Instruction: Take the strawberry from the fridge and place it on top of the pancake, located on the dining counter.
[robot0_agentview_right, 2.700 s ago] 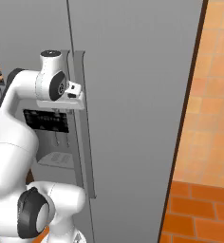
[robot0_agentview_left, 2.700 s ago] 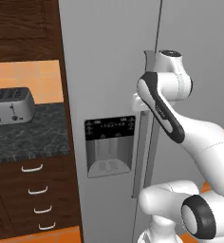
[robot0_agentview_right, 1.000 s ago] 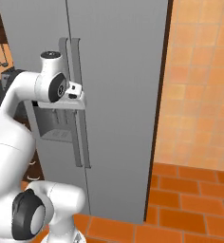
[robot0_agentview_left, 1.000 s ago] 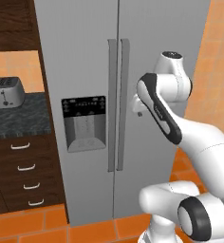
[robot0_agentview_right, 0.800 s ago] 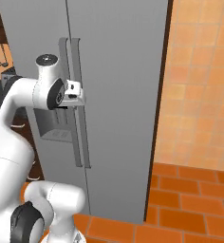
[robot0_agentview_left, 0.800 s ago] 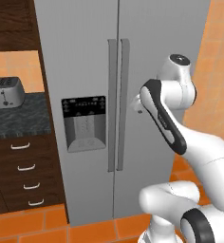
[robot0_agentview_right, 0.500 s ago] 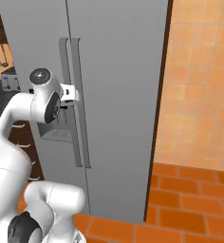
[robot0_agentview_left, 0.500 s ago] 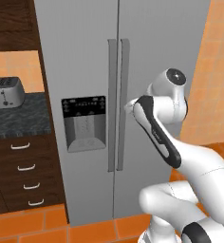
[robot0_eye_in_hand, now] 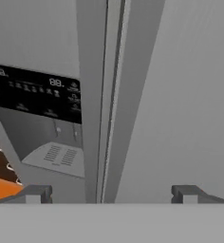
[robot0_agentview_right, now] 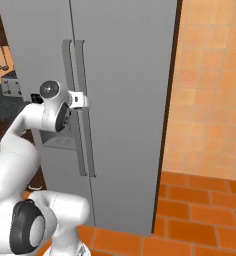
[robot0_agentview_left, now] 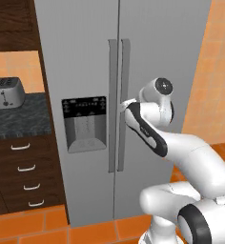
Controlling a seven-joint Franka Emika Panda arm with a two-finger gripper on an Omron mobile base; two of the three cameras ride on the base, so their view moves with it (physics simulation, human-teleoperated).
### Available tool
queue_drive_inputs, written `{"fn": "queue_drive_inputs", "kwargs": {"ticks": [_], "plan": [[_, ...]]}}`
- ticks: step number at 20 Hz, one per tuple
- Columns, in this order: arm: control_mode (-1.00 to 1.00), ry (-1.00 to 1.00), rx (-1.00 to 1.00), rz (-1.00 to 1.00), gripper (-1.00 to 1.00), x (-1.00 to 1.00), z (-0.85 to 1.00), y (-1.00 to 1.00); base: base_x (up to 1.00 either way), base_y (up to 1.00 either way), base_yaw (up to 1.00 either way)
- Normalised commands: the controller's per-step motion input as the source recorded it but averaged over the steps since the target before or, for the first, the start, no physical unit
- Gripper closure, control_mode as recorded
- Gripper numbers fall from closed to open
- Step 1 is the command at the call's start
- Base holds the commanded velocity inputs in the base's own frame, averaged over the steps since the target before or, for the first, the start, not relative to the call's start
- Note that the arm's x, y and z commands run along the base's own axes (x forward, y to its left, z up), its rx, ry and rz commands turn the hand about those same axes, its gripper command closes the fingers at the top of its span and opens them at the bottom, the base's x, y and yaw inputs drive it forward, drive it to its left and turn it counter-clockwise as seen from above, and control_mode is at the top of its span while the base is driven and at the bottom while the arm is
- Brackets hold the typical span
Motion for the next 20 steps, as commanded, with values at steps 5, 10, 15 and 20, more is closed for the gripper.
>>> {"fn": "queue_drive_inputs", "kwargs": {"ticks": [5,10,15,20], "plan": [[-1.00,0.00,0.00,-0.02,-1.00,0.51,0.00,-0.08,0.00,0.00,0.00],[-1.00,0.00,0.00,-0.03,-1.00,0.57,-0.03,0.00,0.00,0.00,0.00],[-1.00,0.00,0.00,-0.02,-1.00,0.53,-0.05,0.00,0.00,0.00,0.00],[-1.00,-0.04,0.00,-0.01,-1.00,0.41,-0.15,0.01,0.00,0.00,0.00]]}}
